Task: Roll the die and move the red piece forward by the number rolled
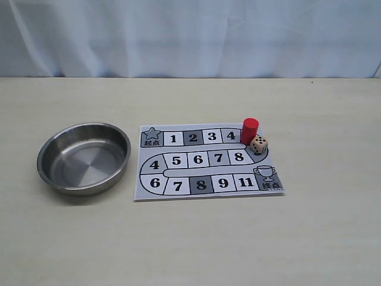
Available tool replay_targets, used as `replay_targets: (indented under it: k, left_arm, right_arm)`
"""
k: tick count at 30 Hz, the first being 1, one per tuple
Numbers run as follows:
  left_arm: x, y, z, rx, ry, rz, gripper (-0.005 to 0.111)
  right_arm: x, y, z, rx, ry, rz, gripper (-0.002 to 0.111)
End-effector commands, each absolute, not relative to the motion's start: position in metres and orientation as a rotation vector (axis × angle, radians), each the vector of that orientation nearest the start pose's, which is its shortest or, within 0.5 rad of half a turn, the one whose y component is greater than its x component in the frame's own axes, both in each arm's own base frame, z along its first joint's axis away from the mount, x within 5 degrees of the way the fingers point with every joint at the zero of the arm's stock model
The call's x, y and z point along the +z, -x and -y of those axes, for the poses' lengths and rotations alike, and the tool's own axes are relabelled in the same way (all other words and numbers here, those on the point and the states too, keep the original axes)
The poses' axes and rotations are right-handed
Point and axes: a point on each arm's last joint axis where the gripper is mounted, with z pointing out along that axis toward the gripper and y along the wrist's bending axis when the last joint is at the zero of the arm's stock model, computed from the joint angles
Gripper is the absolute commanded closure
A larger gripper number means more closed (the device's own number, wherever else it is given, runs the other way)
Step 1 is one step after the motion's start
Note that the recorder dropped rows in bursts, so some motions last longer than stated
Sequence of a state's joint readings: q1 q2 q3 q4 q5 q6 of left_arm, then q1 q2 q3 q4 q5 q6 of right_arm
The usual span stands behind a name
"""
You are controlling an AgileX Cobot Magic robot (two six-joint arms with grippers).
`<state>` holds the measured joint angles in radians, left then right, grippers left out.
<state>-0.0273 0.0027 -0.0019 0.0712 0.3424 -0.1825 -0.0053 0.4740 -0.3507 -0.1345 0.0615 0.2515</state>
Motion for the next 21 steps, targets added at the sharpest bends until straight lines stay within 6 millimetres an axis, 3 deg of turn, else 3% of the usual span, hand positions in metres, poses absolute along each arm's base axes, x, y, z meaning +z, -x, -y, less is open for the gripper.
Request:
replay_targets:
  k: [1, 16, 21]
  left_arm:
    - [0.183, -0.054, 0.000, -0.087, 0.088, -1.821, 0.107]
    - [0.183, -0.054, 0.000, -0.087, 0.088, -1.821, 0.107]
    - [0.183, -0.054, 0.000, -0.086, 0.086, -1.814, 0.107]
  right_arm:
    - [0.290, -0.108, 0.002, 0.072, -0.108, -1.655, 0.104]
    - [0.290, -0.108, 0.002, 0.063, -0.098, -1.655, 0.104]
    - [0.279, -0.105, 0.005, -0.043, -0.042, -1.767, 0.104]
